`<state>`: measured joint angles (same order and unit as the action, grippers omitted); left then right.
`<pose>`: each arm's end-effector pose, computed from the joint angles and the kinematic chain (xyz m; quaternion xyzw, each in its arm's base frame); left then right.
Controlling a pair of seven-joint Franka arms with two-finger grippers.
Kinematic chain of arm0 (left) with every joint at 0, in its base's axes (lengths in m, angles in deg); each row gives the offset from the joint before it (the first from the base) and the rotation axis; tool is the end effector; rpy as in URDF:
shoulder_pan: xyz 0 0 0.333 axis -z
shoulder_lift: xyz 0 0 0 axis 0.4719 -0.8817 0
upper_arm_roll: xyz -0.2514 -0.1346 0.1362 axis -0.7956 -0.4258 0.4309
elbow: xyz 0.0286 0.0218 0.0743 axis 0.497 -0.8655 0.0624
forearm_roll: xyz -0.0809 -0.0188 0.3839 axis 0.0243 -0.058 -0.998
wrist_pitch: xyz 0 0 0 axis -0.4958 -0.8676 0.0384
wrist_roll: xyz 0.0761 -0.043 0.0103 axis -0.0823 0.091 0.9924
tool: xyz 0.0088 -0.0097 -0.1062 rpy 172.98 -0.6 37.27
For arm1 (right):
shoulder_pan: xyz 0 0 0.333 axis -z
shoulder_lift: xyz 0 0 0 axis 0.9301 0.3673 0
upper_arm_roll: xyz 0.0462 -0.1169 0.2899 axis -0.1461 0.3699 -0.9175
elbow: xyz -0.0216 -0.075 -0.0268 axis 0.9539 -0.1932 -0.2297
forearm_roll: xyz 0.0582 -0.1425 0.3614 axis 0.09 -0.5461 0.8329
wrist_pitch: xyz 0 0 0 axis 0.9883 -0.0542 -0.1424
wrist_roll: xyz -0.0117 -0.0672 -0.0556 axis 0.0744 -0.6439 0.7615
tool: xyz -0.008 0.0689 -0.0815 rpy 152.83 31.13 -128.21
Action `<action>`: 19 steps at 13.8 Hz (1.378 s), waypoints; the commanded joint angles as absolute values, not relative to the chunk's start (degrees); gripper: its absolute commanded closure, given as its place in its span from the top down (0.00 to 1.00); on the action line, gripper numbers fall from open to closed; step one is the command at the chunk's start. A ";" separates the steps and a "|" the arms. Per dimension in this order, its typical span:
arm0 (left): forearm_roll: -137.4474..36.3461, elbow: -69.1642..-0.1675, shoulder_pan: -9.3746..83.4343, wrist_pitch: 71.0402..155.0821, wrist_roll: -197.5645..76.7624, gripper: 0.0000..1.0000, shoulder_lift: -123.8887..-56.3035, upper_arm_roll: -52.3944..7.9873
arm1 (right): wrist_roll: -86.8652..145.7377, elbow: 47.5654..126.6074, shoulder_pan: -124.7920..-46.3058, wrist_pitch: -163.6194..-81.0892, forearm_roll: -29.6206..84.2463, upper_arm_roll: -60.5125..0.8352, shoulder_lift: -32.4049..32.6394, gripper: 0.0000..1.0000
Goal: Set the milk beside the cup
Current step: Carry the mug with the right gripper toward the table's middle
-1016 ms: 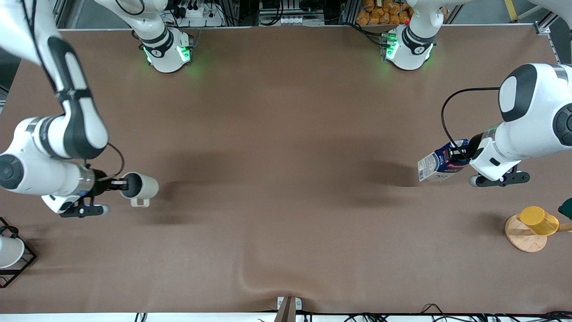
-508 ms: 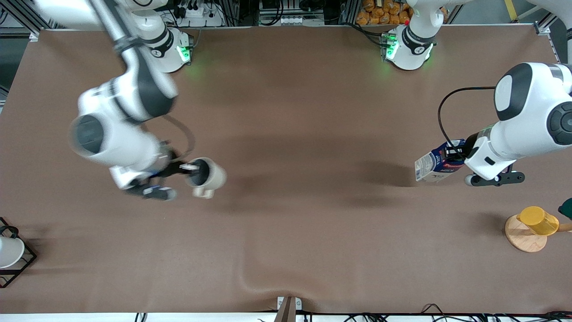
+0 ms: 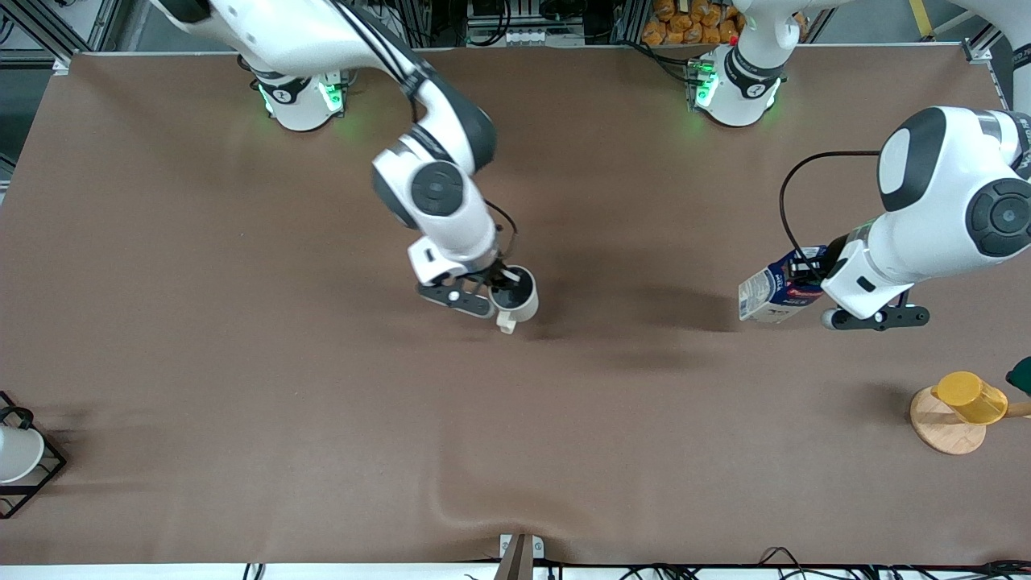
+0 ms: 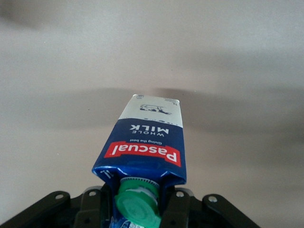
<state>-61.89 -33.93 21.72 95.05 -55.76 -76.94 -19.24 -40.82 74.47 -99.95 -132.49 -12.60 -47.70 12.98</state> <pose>0.5938 -0.0786 0.4422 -0.9945 -0.0143 0.1038 0.0093 0.5347 0.4759 0.3069 -0.9798 0.1928 0.0148 0.0511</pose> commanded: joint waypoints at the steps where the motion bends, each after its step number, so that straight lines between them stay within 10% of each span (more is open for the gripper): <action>1: -61.65 -33.83 21.48 93.55 -54.91 0.37 -75.37 -20.92 | -46.77 66.56 -103.42 -131.45 -17.68 -45.93 19.44 0.00; 6: -61.56 -33.74 21.48 89.24 -46.92 0.37 -74.85 -27.33 | -49.25 65.94 -105.72 -133.38 -19.82 -45.66 22.27 0.00; 8: -61.48 -33.74 21.39 88.54 -43.67 0.38 -74.76 -29.79 | -49.25 65.94 -105.54 -133.30 -19.90 -45.66 22.36 0.99; 13: -61.04 -33.83 21.48 88.45 -35.40 0.38 -75.02 -34.98 | -47.93 65.41 -103.27 -130.24 -19.73 -45.57 20.95 1.00; 19: -61.30 -33.74 26.47 88.80 -26.44 0.38 -76.95 -39.65 | -35.57 54.78 -96.24 -107.58 -16.23 -46.89 18.50 1.00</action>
